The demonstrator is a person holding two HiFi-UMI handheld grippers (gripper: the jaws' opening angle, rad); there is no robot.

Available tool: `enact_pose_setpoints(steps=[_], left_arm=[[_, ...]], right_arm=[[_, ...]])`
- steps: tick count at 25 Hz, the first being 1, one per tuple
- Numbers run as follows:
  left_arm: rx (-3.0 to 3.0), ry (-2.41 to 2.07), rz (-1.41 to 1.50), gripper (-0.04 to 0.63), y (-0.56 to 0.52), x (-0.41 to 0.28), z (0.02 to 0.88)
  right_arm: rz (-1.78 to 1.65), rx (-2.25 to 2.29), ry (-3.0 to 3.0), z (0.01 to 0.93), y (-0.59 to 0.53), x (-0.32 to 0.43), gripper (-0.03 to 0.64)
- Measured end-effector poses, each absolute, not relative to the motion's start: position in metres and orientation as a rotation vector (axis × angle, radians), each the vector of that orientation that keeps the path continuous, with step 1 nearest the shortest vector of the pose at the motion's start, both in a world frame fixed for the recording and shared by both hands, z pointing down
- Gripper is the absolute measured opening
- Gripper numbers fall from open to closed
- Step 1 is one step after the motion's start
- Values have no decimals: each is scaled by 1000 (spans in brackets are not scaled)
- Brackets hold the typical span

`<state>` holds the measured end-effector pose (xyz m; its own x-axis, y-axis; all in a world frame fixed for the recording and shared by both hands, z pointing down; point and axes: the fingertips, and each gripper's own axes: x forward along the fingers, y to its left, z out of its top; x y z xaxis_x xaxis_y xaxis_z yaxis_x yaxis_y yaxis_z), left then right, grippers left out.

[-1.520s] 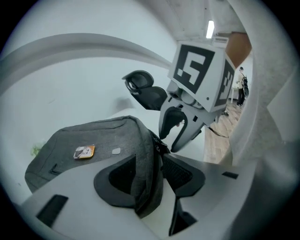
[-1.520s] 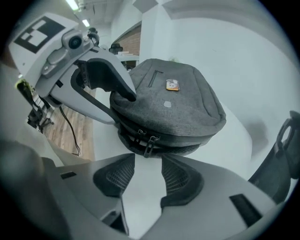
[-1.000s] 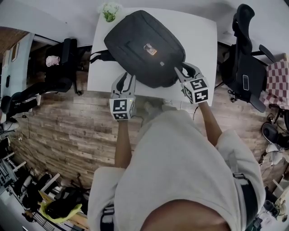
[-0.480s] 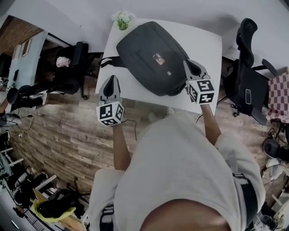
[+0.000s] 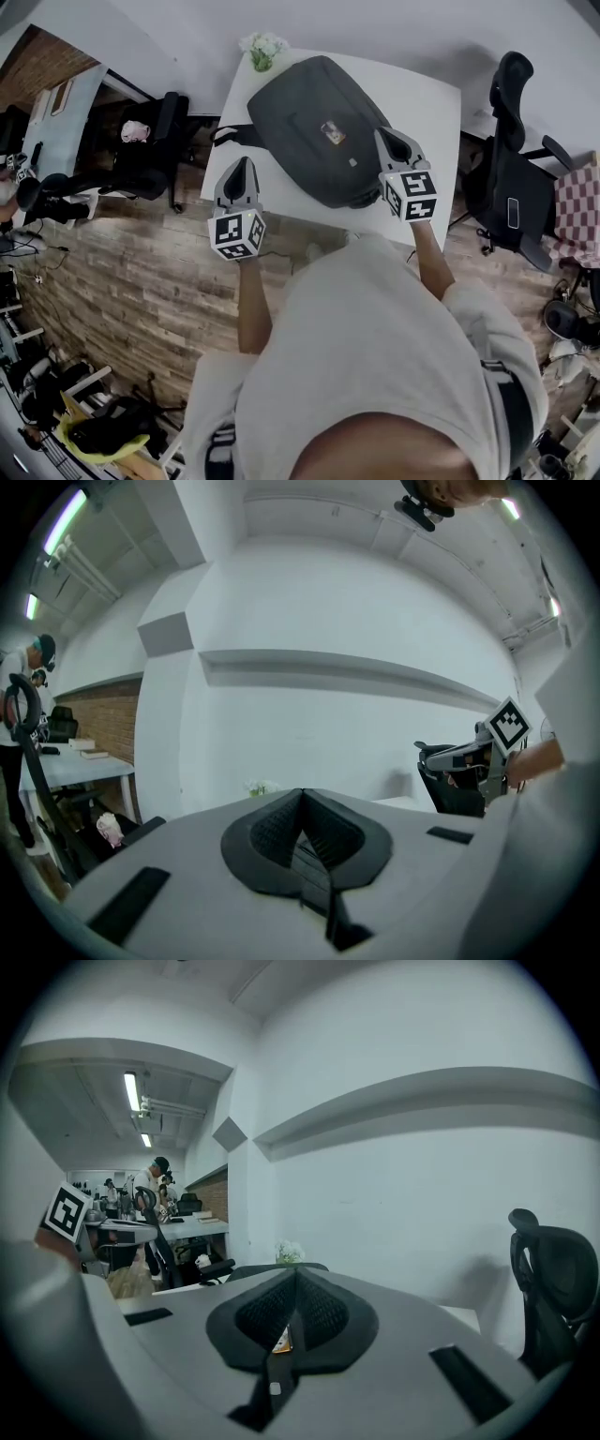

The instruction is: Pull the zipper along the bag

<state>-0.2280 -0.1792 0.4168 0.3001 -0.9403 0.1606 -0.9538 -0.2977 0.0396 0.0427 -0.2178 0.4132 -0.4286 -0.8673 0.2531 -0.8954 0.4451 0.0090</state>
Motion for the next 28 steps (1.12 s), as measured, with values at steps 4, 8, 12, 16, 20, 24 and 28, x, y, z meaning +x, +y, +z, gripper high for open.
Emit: enact_pose_setpoints(steps=[4,8,12,16,20,24,28], left_arm=[[2437,-1765,185,26,-181,-220,420],[2436,-1757,190,26,-182,-215,422],[2435,-1755,200,26,-182,-212,424],[2435,-1751,200,26,-181,-212,424],[2436,-1744,203,26,-180,-209,426],[2438,-1736,209,26,-180,-208,428],[2438,-1732,213,26,-180,-208,430]], right_arm=[[186,1532,-2459,416,-219,46,12],[184,1527,-2454,417,-217,47,12],[191,1523,-2470,416,-215,48,12],[202,1517,-2469,419,-213,48,12],[195,1510,-2463,421,-211,48,12],[185,1514,-2460,421,-211,48,12],[187,1518,-2454,422,-210,49,12]])
